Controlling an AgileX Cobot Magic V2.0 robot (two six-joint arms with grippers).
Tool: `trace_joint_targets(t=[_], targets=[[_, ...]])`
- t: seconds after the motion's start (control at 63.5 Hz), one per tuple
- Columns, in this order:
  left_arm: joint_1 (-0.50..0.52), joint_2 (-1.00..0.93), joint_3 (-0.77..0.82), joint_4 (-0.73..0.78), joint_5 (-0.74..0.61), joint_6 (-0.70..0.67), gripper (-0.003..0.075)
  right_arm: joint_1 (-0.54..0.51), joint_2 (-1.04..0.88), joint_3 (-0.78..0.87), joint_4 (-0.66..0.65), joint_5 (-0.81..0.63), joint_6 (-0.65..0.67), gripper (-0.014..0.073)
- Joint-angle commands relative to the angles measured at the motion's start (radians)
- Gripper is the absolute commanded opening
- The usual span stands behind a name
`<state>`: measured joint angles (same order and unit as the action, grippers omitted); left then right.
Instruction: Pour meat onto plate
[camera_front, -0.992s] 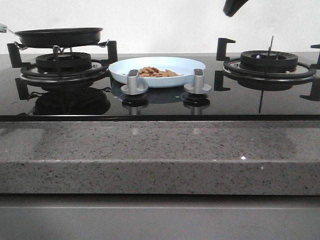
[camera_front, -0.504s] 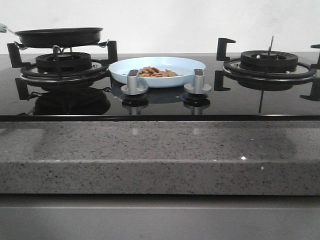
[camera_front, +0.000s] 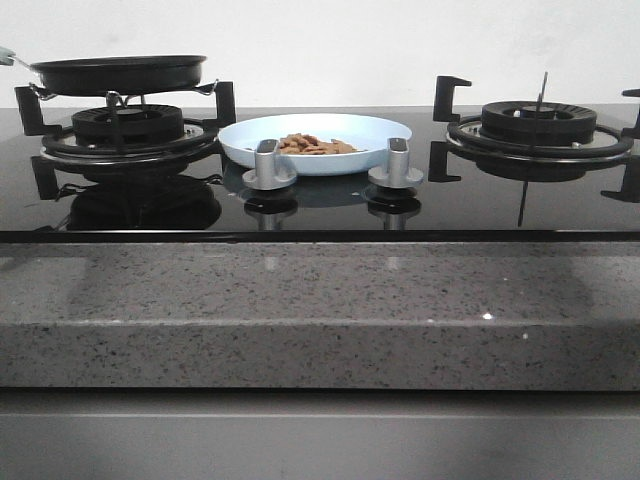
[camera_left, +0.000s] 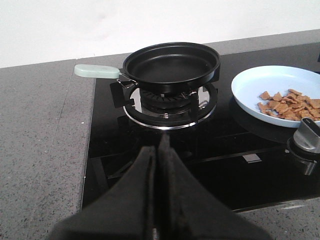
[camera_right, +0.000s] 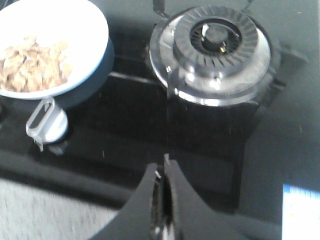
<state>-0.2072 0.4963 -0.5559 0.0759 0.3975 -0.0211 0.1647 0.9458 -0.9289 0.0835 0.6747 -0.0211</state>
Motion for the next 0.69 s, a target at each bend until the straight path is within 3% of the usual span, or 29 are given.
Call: trace_joint_targets(t=[0.0,0.299,0.677], targets=[[0.002,0.004,-0.031,-0.004,-0.087,-0.007,-0.002,-0.004,-0.115,0.093,-0.014,-0.143,-0.009,-0.0059],[0.002,0.004,-0.031,-0.004,-0.087,-0.007,-0.002,-0.004,-0.44,0.413,-0.014,-0.315,-0.009,-0.0059],[0.002,0.004,-0.031,-0.004,-0.087,-0.007,-0.002,-0.004,-0.518,0.448,-0.013,-0.342,-0.009,-0.0059]])
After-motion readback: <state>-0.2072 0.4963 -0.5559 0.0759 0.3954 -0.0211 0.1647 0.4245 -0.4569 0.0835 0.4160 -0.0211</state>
